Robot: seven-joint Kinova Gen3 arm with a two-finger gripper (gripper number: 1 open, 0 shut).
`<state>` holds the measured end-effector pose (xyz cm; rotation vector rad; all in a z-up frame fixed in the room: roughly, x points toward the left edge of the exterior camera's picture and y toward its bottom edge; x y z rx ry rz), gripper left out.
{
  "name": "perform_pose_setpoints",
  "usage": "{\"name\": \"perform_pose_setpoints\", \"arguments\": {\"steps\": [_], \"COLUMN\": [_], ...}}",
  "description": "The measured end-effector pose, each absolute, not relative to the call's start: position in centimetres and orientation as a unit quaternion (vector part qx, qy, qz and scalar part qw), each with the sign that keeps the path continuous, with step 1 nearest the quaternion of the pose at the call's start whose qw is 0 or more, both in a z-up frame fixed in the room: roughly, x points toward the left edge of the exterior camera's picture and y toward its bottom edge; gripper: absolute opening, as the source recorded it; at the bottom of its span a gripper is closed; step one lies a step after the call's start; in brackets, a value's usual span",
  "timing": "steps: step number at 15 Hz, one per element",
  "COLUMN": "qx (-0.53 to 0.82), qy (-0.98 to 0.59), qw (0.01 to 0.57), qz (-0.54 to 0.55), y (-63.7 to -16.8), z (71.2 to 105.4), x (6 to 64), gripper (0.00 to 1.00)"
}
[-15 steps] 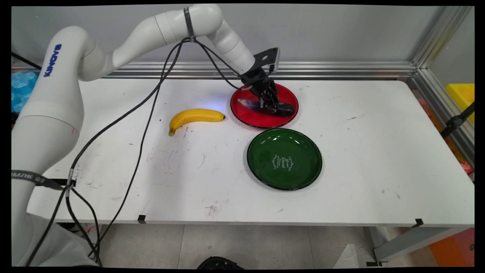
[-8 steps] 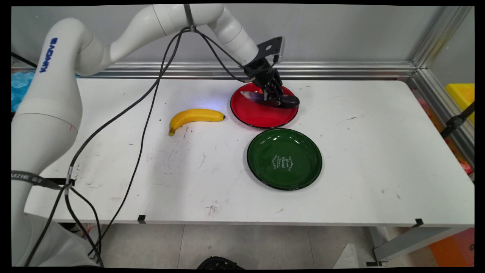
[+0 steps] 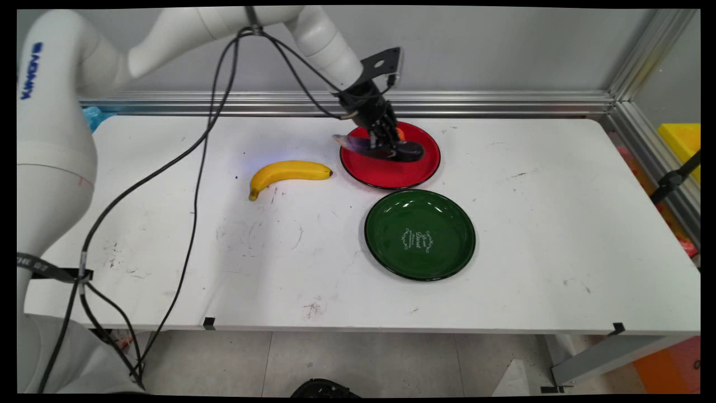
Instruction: Place the picked object on the table
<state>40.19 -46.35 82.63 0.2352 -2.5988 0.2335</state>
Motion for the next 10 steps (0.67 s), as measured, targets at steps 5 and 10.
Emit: {"name": "perform_pose_setpoints", "arguments": {"steps": [5, 10], "qx": [0.108, 0.130], "qy": [-0.962, -0.959], "qw": [0.240, 0.241], "qz": [0.067, 0.067], "y": [-40.6, -35.9], "z": [83.9, 83.9], "x": [41.8, 43.9], "gripper": [0.00, 0.00]}}
